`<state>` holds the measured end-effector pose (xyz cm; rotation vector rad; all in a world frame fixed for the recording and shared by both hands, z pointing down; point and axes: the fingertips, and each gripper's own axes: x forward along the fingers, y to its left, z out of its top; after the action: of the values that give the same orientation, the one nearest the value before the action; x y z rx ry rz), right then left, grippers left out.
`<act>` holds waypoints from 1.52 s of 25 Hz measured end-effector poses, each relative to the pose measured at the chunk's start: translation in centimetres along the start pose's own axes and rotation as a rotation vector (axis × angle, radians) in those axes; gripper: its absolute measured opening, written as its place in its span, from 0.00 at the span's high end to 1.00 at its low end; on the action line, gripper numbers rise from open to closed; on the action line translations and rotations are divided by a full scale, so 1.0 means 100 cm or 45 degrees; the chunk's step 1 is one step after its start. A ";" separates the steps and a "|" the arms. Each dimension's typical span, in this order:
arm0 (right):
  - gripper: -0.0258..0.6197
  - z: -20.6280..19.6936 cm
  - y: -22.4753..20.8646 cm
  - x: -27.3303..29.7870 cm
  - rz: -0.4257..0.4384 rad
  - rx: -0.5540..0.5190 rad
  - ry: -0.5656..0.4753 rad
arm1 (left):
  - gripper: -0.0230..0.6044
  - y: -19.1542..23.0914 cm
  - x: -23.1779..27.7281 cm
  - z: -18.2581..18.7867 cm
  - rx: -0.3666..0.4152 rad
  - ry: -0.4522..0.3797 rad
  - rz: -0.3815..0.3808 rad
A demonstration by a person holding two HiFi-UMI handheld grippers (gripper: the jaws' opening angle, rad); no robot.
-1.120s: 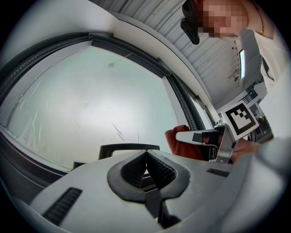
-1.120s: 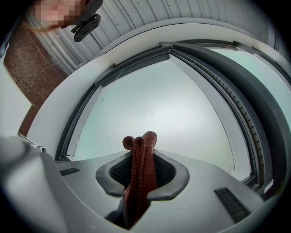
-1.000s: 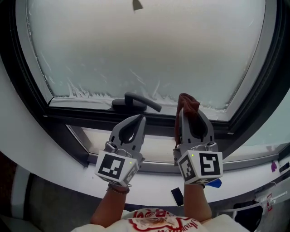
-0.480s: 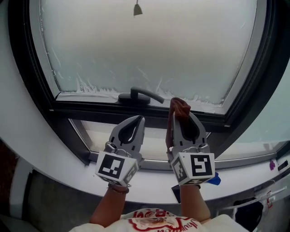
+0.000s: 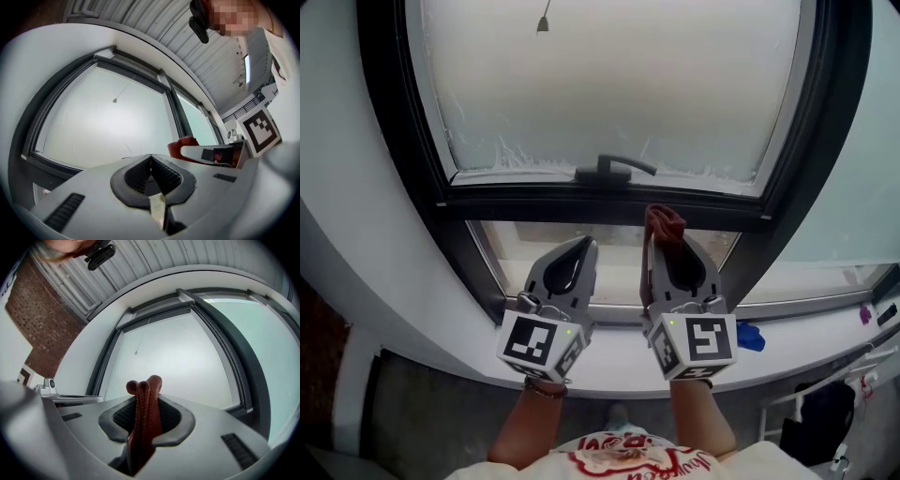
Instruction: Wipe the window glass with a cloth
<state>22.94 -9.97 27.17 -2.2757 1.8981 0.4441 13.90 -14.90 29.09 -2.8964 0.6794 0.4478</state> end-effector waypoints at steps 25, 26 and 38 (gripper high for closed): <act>0.82 0.061 0.121 -0.185 0.017 0.004 0.002 | 0.93 -0.079 -0.200 0.049 -0.100 0.038 -0.022; 0.82 0.063 0.120 -0.187 0.023 -0.005 -0.001 | 0.93 -0.081 -0.200 0.050 -0.104 0.032 -0.016; 0.82 0.073 0.096 -0.210 0.037 0.023 -0.017 | 0.93 -0.118 -0.200 0.049 -0.064 0.066 -0.039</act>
<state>9.30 10.00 27.65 -2.2313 1.9227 0.4434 0.95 4.82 31.49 -2.9704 0.6390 0.3934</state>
